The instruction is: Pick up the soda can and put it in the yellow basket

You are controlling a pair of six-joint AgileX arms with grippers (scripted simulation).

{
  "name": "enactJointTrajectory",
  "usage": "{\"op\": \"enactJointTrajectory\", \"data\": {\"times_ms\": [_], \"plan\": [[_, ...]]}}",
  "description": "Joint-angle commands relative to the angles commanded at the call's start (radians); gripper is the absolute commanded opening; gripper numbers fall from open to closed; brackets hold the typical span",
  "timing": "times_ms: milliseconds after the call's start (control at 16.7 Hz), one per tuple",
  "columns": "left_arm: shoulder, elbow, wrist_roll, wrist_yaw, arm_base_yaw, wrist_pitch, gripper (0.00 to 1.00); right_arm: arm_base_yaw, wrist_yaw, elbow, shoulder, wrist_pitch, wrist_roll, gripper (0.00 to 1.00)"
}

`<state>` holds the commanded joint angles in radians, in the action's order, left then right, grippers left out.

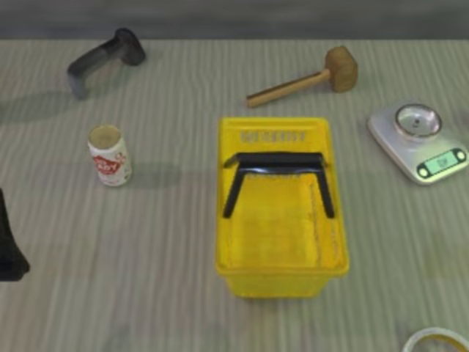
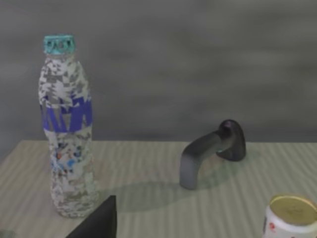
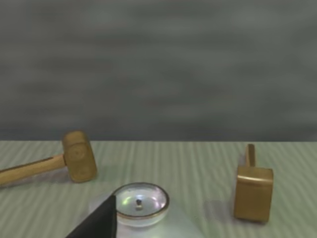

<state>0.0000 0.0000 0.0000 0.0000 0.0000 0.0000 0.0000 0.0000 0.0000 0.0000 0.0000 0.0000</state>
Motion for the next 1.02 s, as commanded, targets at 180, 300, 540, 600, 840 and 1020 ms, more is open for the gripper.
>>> {"op": "enactJointTrajectory", "data": {"times_ms": [180,300,540,600,840,1020], "plan": [[0.010,0.010,0.004,0.001,-0.003,-0.007,1.00,0.000,0.000,0.000,0.000,0.000,0.000,1.00],[0.061,0.061,0.023,0.006,-0.013,-0.040,1.00,0.000,0.000,0.000,0.000,0.000,0.000,1.00],[0.290,0.276,0.098,0.015,-0.046,-0.177,1.00,0.000,0.000,0.000,0.000,0.000,0.000,1.00],[0.371,0.349,0.122,0.016,-0.054,-0.223,1.00,0.000,0.000,0.000,0.000,0.000,0.000,1.00],[0.769,0.691,0.230,0.013,-0.086,-0.436,1.00,0.000,0.000,0.000,0.000,0.000,0.000,1.00],[1.113,0.976,0.317,0.008,-0.109,-0.613,1.00,0.000,0.000,0.000,0.000,0.000,0.000,1.00]]}}
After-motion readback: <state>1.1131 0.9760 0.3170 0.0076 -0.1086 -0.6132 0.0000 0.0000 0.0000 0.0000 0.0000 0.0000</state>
